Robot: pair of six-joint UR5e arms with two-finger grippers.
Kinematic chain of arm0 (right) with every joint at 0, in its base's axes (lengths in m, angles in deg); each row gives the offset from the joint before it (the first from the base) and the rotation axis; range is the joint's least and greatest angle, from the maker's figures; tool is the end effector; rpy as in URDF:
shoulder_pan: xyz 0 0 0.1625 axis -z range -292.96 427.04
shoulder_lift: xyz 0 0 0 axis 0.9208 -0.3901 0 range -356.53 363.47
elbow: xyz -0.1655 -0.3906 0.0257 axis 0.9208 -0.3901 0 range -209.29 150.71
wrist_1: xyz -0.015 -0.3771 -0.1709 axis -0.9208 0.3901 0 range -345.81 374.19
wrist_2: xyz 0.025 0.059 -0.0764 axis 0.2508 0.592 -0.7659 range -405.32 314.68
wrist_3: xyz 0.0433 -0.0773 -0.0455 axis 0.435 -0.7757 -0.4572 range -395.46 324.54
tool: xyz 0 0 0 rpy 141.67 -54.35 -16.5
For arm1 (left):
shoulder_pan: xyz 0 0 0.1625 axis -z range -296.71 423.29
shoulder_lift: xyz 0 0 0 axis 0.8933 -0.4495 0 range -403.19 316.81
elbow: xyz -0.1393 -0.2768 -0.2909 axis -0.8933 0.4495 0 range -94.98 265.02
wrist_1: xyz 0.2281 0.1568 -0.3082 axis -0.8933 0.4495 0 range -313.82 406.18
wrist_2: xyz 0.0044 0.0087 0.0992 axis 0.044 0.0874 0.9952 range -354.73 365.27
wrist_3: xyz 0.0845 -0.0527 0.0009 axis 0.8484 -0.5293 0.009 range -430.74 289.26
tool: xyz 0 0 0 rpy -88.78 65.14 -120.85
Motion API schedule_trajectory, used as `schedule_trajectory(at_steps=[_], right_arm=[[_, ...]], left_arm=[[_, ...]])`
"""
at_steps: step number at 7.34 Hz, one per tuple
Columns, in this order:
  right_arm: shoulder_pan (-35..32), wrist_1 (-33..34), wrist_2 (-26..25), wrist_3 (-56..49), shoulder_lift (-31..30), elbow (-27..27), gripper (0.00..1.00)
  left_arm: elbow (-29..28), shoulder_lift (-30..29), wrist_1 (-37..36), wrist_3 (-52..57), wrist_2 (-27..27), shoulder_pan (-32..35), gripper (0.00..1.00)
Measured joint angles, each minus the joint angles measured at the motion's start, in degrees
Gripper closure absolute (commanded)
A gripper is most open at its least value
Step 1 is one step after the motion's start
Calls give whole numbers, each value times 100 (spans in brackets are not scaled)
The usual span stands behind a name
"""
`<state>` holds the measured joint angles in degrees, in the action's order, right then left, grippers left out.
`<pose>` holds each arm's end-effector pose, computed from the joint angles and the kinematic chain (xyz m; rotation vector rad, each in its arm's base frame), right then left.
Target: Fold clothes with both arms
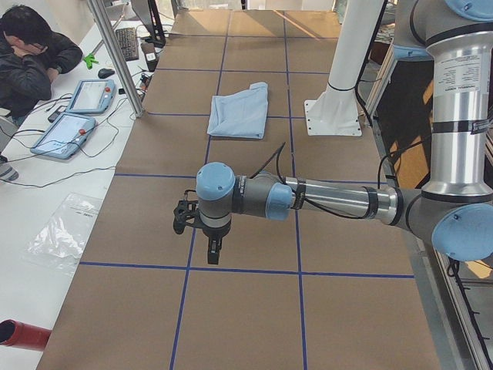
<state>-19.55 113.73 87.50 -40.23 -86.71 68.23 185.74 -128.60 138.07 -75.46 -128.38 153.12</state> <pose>0.0366 -0.4876 0.6142 -0.0277 -0.7481 -0.1216 -0.0632 -0.4649 0.6017 0.1006 0.7656 -0.0221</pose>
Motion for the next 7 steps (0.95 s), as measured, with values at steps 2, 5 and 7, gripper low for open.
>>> schedule_trajectory(at_steps=[2, 5, 7], right_arm=[[-108, -1, 42, 120, -75, -3, 0], [-249, -5, 245, 156, -173, -22, 0], [-259, -7, 275, 153, -187, -28, 0]], left_arm=[[0, 8, 3, 5, -3, 0, 0], [-33, 15, 6, -5, -3, 0, 0], [-49, 16, 12, -10, -3, 0, 0]])
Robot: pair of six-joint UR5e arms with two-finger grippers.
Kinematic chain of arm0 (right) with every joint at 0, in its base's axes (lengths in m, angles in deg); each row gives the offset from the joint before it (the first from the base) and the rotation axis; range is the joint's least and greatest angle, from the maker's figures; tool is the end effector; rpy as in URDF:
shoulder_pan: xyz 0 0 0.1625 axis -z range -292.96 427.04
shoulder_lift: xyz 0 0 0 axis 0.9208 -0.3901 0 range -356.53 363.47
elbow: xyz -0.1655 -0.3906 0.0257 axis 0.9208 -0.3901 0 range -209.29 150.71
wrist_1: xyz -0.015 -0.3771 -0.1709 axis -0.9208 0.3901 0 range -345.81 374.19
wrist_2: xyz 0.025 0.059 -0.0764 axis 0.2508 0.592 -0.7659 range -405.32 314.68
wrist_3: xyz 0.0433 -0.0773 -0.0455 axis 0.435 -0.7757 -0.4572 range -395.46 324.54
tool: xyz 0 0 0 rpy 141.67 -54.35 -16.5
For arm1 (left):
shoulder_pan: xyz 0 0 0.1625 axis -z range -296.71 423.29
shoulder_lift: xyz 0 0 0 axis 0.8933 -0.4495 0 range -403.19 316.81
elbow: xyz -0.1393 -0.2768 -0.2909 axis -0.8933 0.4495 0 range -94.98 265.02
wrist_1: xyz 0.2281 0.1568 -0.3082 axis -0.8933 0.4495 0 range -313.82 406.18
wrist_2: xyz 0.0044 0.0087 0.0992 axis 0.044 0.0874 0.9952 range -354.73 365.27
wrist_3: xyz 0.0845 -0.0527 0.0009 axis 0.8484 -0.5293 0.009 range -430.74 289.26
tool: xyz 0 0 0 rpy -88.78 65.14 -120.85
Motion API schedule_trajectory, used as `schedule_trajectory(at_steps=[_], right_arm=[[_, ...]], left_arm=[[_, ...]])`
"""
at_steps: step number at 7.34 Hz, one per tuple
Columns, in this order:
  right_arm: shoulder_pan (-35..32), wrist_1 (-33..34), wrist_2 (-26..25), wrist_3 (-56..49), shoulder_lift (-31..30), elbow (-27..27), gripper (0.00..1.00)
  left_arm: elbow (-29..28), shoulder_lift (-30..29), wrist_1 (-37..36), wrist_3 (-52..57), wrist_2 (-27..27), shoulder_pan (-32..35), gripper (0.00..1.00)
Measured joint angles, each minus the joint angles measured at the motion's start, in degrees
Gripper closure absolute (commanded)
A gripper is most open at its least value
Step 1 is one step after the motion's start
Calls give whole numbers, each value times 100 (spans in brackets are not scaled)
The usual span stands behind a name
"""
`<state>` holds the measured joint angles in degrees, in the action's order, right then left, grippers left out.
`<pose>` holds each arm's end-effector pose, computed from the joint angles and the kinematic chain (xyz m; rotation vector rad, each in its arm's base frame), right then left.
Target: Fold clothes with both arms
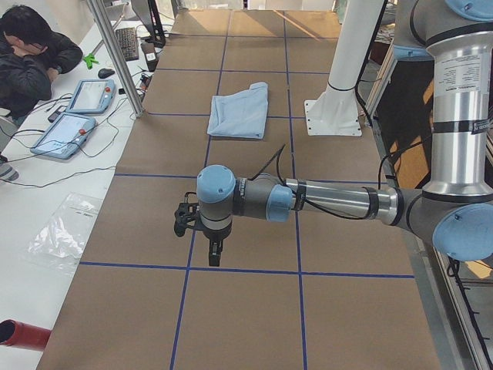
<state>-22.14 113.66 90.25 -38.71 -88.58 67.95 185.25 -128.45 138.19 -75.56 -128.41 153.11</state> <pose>0.0554 -0.4705 0.6287 -0.0538 -0.7963 -0.0374 -0.0631 -0.4637 0.6069 0.0912 0.7660 -0.0271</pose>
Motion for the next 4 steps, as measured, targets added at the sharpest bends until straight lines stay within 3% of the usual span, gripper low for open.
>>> schedule_trajectory(at_steps=[4], right_arm=[[2, -64, 26, -18, 18, 23, 0]], left_arm=[[2, 0, 1, 21, 0, 0, 0]])
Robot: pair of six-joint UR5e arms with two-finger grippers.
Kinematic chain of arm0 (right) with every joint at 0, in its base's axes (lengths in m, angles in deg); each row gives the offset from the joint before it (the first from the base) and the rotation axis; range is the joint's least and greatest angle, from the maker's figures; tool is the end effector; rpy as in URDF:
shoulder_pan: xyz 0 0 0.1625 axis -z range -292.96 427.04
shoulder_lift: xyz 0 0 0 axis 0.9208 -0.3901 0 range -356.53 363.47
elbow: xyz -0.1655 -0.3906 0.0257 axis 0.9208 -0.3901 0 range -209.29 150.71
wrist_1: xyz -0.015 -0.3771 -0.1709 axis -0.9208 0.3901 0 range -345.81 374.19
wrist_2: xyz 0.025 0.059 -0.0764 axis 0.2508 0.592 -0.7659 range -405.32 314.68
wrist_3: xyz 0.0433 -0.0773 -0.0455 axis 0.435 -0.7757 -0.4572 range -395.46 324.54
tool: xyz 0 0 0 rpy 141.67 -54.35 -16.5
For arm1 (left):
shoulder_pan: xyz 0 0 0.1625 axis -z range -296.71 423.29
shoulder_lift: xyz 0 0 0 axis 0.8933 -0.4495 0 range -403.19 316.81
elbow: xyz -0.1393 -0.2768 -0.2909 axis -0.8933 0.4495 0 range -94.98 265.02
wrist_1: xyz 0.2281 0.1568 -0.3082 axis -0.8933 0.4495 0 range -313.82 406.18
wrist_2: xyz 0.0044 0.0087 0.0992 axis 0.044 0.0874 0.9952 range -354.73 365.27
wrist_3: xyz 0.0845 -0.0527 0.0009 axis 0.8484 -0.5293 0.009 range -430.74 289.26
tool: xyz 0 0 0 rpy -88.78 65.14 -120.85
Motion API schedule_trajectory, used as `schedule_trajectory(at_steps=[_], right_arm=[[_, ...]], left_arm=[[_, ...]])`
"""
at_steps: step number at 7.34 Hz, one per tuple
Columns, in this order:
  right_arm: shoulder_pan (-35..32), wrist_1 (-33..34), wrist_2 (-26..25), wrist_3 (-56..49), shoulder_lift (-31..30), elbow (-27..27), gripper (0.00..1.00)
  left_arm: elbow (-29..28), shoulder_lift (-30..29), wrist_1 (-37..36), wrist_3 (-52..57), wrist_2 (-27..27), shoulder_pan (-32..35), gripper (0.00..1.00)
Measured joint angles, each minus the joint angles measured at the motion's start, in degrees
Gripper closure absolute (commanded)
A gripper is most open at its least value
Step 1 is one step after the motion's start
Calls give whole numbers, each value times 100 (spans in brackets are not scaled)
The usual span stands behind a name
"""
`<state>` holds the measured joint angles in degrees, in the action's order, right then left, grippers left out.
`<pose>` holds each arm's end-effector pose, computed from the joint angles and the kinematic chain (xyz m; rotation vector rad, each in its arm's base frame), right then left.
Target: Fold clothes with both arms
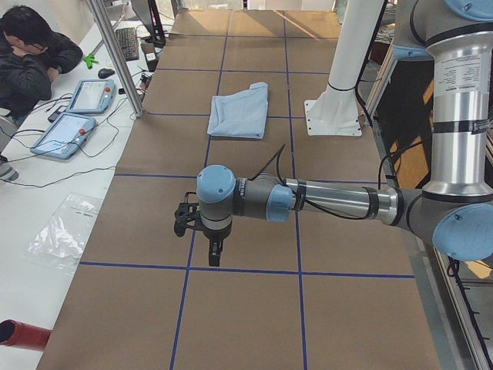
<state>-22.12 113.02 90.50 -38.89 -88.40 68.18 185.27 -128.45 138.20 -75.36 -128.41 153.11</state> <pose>0.0549 -0.4730 0.6239 -0.0352 -0.8005 -0.0478 -0.0631 -0.4638 0.6067 0.0930 0.7658 -0.0236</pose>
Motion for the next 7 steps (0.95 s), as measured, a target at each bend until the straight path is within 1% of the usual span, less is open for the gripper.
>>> schedule_trajectory(at_steps=[7], right_arm=[[65, -58, 11, -10, 10, -25, 0]], left_arm=[[2, 6, 9, 5, -3, 0, 0]])
